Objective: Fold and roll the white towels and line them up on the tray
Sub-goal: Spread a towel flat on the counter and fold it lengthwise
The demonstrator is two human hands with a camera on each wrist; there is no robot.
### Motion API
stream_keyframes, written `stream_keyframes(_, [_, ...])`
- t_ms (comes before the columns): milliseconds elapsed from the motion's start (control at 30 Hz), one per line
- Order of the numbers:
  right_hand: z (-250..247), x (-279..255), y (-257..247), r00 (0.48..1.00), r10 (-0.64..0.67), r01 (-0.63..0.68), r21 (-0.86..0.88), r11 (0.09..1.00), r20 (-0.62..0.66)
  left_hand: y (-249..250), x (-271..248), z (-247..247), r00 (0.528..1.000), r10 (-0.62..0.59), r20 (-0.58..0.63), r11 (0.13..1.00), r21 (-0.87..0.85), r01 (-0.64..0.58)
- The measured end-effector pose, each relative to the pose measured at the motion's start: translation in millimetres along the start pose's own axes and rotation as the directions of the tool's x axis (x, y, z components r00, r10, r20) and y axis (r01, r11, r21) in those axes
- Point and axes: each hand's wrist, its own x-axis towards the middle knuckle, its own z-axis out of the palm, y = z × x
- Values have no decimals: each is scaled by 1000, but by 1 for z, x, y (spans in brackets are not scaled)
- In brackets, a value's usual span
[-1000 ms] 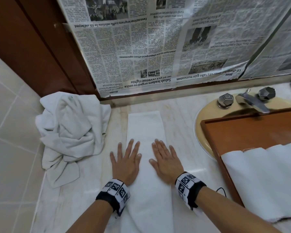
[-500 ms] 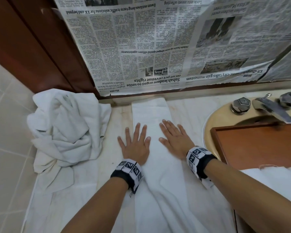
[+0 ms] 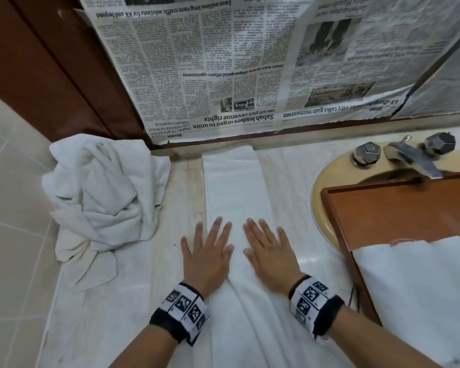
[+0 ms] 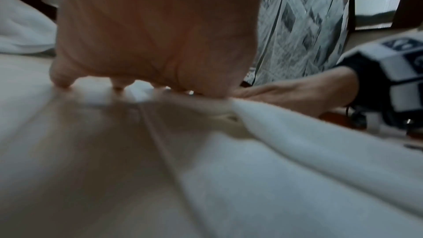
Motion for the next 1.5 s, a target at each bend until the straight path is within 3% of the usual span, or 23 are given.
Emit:
stream_keyframes(200, [-17, -25, 30, 972, 234, -235, 57, 970, 26, -23, -13, -6, 992, -102, -79, 994, -54, 98])
stream_keyframes(267, [-20, -42, 19, 962, 265, -248, 211, 945, -58, -17, -27, -4, 991, -14, -136, 995, -95, 1])
stream_keyframes(367, [-16, -79, -6, 959, 209, -127, 370, 920, -190, -7, -44, 7, 954, 231, -192, 955, -142, -260])
stream_keyframes(467, [-13, -108, -24, 975, 212, -169, 415, 894, -60, 0, -46, 8, 943, 289, -167, 944, -117, -309])
stream_keyframes(600, [-16, -122, -38, 959, 266, -283, 316, 905, 96, 1, -42, 3, 955, 273, -115, 958, -53, -281])
stream_keyframes(733, [-23, -126, -41, 911, 354, -408, 344, 846, 210, -7, -43, 1, 949, 283, -142, 922, -233, -310])
stream_keyframes(800, [-26, -129, -43, 896, 353, -437, 392, 810, 270, -14, -46, 3, 934, 277, -225, 880, -332, -341])
stream_keyframes(900, [-31, -137, -49, 906, 302, -407, 414, 814, 296, -20, -55, 4, 910, 272, -314, 838, -387, -384])
stream_keyframes(1100, [-50, -158, -91, 975, 148, -215, 543, 812, 165, -38, -70, -6, 938, 173, -300, 831, -467, -302])
stream_keyframes(1200, [-39, -157, -120, 972, 116, -204, 490, 848, 205, -48, -74, -1, 973, 137, -185, 868, -452, -208])
stream_keyframes(1333, [-6, -156, -141, 963, 94, -193, 401, 895, 253, -52, -79, 6, 978, 12, -209, 878, -466, -110])
stream_keyframes(1500, [6, -158, -161, 993, 50, -84, 344, 935, 108, -48, -92, 16, 976, -17, -219, 873, -478, -92])
